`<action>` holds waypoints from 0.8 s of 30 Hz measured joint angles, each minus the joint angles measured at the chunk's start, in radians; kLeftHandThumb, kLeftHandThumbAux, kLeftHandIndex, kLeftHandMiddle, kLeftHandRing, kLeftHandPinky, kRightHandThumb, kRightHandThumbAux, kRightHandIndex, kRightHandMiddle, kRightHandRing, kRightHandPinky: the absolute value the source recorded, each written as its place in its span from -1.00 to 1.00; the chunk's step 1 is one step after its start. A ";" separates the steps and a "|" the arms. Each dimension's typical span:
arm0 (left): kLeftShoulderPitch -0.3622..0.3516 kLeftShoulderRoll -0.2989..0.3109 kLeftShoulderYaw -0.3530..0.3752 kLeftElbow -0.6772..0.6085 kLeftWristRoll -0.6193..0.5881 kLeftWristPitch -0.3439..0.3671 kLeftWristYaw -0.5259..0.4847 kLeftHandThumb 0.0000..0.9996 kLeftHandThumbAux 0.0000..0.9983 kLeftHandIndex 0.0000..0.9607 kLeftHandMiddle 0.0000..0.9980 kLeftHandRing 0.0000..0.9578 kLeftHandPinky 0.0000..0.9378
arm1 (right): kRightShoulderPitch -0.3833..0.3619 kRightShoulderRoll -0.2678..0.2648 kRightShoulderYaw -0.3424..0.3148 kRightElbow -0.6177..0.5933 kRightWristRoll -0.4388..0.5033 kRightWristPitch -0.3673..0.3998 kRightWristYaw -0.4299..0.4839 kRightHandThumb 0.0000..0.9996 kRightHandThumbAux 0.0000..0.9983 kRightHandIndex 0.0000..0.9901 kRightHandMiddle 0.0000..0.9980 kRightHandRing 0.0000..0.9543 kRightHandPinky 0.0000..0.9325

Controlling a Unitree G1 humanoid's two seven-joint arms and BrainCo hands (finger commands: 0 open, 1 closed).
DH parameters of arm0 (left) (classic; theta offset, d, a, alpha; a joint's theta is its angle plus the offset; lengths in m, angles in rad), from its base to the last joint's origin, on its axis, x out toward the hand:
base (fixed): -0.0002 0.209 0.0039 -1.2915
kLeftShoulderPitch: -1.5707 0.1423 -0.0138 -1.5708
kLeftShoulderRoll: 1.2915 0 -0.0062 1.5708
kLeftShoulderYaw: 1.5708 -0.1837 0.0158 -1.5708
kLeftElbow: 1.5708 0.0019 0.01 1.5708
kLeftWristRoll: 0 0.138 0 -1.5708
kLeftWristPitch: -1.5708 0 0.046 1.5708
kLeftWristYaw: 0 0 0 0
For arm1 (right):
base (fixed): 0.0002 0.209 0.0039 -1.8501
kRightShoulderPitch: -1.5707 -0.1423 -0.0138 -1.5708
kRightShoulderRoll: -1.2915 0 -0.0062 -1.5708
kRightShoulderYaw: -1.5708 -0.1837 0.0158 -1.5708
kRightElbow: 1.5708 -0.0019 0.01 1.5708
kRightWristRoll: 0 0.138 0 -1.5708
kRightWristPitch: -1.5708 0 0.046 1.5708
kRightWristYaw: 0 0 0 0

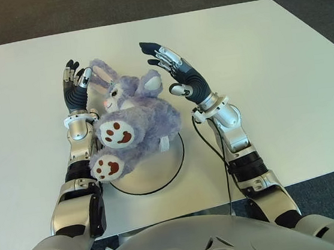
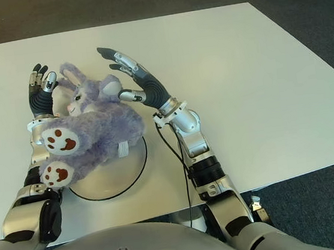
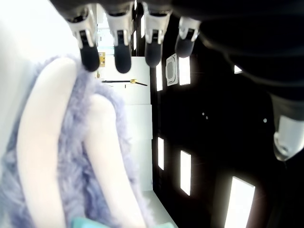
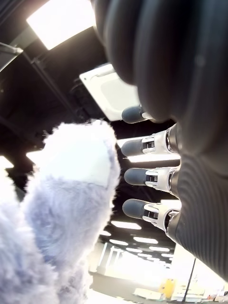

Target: Put the doll into the plate.

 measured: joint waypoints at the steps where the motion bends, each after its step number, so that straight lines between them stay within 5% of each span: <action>1: 0.000 0.000 0.000 0.000 0.000 0.000 0.000 -0.93 -0.03 -1.00 -0.78 -0.74 -0.70 | -0.002 0.003 -0.003 0.004 0.000 -0.005 -0.004 -0.85 -0.31 -1.00 -1.00 -1.00 -1.00; 12: -0.001 0.000 0.000 0.002 0.000 0.000 0.000 -0.97 -0.03 -1.00 -0.80 -0.76 -0.73 | -0.022 0.041 -0.038 0.063 0.012 -0.053 -0.042 -0.92 -0.28 -1.00 -1.00 -1.00 -1.00; 24: -0.003 0.000 0.000 0.005 0.000 0.000 0.000 -0.97 -0.01 -1.00 -0.82 -0.78 -0.76 | -0.041 0.066 -0.065 0.071 0.036 -0.010 -0.068 -1.00 -0.20 -1.00 -1.00 -1.00 -1.00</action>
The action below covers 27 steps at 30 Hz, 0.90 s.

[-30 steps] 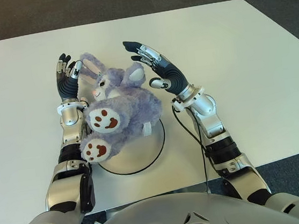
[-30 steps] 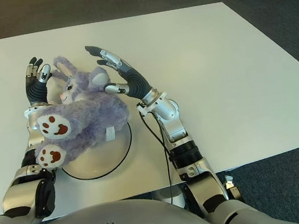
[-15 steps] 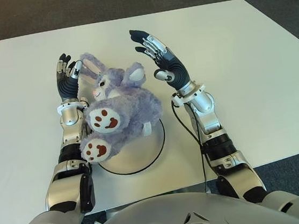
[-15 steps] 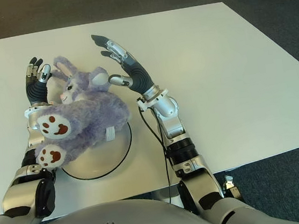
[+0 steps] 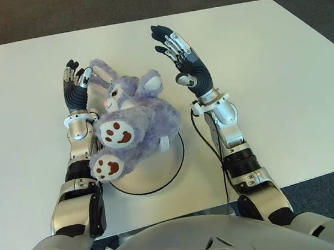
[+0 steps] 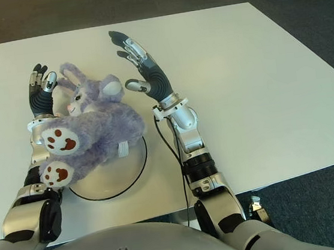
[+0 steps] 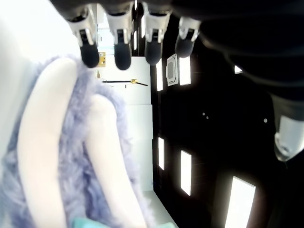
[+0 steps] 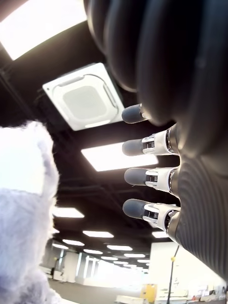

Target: Put the doll into the plate.

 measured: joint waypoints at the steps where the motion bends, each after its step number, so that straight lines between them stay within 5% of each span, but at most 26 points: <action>1: 0.000 0.000 0.000 0.000 0.000 0.000 0.000 -0.97 -0.01 -1.00 -0.82 -0.78 -0.76 | -0.003 0.001 -0.003 0.000 0.004 0.006 0.000 -1.00 -0.20 -1.00 -1.00 -1.00 -1.00; 27: -0.002 0.002 0.000 0.001 0.000 0.006 0.000 -0.98 -0.02 -1.00 -0.83 -0.80 -0.78 | -0.134 0.003 -0.079 0.253 0.003 -0.061 -0.026 -1.00 -0.32 -1.00 -1.00 -1.00 -1.00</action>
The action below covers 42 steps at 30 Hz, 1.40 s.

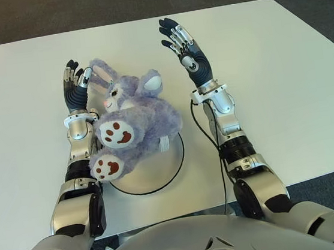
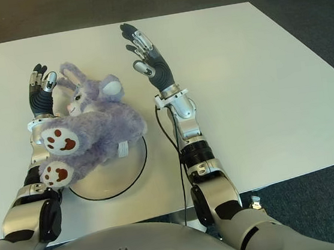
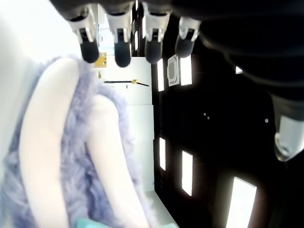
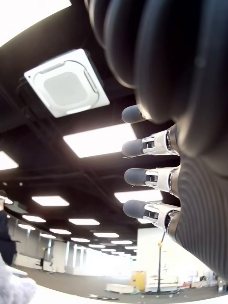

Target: Put the doll into the plate.

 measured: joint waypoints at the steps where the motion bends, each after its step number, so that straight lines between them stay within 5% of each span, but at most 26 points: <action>1: 0.000 0.000 0.000 0.000 0.000 0.001 0.000 -0.98 -0.02 -1.00 -0.82 -0.80 -0.78 | -0.005 0.000 -0.003 0.009 0.000 -0.002 0.000 -1.00 -0.32 -1.00 -1.00 -1.00 -1.00; 42: 0.000 0.006 -0.002 0.000 0.001 0.012 0.000 -0.99 -0.03 -1.00 -0.86 -0.83 -0.78 | -0.209 -0.014 -0.088 0.467 -0.036 -0.138 -0.061 -1.00 -0.19 -1.00 -1.00 -1.00 -0.97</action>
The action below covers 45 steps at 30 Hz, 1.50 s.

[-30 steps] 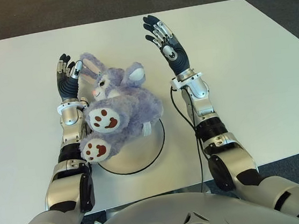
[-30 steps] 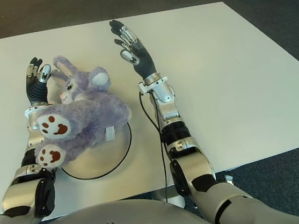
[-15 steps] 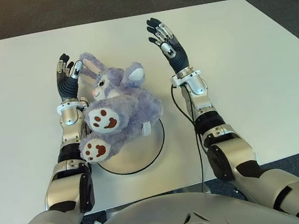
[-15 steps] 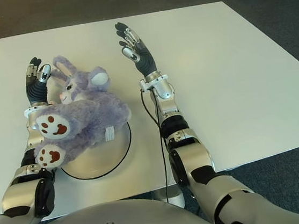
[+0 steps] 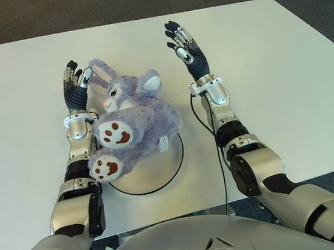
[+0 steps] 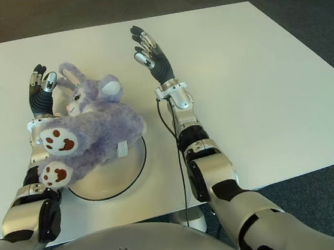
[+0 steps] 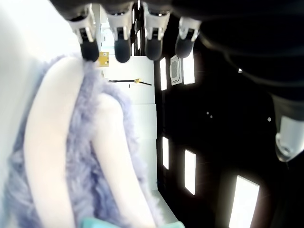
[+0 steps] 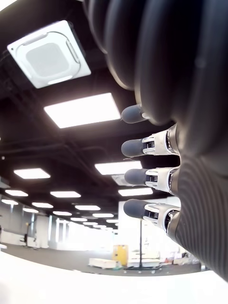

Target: Put the doll into the plate.

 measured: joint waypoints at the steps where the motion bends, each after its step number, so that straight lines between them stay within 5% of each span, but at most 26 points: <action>1: 0.000 0.000 0.000 0.000 0.000 0.000 0.000 -1.00 -0.03 -1.00 -0.85 -0.83 -0.78 | -0.003 0.000 -0.001 0.008 -0.003 -0.002 -0.004 -1.00 -0.18 -1.00 -1.00 -1.00 -0.97; 45: 0.002 0.001 0.000 -0.006 0.000 0.003 0.000 -0.99 -0.05 -1.00 -0.85 -0.81 -0.78 | -0.071 -0.008 -0.040 0.242 -0.033 -0.017 -0.069 -1.00 0.05 -1.00 -1.00 -1.00 -0.99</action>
